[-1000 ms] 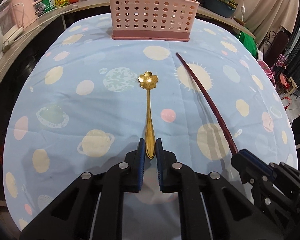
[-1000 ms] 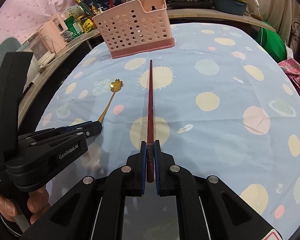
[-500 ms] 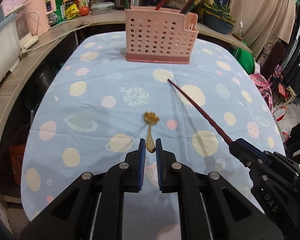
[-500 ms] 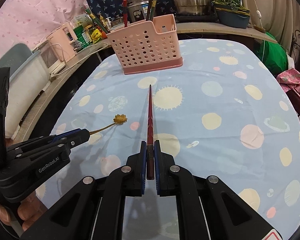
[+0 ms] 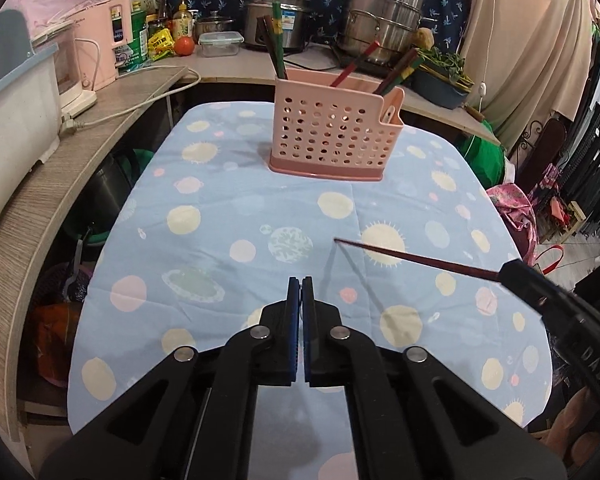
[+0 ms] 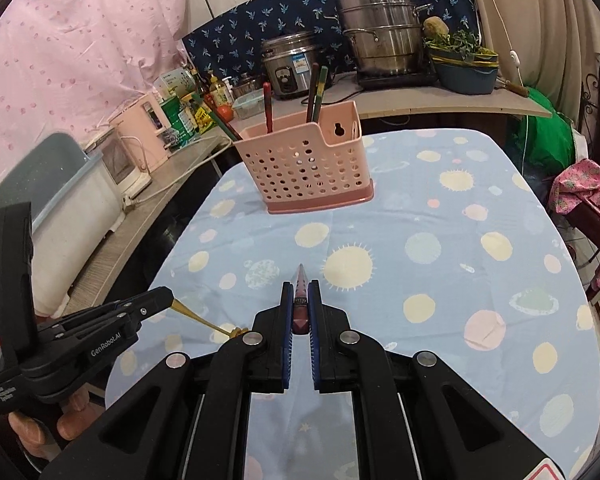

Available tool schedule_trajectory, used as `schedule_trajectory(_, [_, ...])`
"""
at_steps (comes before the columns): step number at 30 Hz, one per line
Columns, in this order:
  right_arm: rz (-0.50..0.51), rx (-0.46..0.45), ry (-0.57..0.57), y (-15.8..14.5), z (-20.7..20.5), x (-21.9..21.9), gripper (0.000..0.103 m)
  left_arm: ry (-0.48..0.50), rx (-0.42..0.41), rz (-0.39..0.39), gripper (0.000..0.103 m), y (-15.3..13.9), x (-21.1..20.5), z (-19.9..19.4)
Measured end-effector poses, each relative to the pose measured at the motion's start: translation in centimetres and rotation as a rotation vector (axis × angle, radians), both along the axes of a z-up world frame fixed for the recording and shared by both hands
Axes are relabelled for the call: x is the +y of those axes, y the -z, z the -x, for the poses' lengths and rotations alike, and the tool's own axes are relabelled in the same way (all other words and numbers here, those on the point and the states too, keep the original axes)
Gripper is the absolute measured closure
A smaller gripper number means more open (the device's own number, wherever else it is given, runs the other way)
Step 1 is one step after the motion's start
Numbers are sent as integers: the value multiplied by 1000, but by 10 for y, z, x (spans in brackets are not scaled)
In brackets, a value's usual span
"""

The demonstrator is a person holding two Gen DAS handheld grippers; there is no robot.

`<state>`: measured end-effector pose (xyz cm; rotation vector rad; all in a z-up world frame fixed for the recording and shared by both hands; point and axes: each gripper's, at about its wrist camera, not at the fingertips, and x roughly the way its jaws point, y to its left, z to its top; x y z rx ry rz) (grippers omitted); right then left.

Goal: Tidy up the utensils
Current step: 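Lift the chopstick and spoon, insert them into the pink basket and open both tools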

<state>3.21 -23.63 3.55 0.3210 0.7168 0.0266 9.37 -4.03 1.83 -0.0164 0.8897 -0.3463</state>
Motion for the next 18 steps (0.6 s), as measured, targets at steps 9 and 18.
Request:
schedule_trajectory(9, [-31,-104,15,-47,-18,-18,96,15,-82,10,102,-46,0,-14])
schedule_trajectory(18, [-1,-258,42,-106,-56,-33,96,3,-212,35,102,-110,-7,-58])
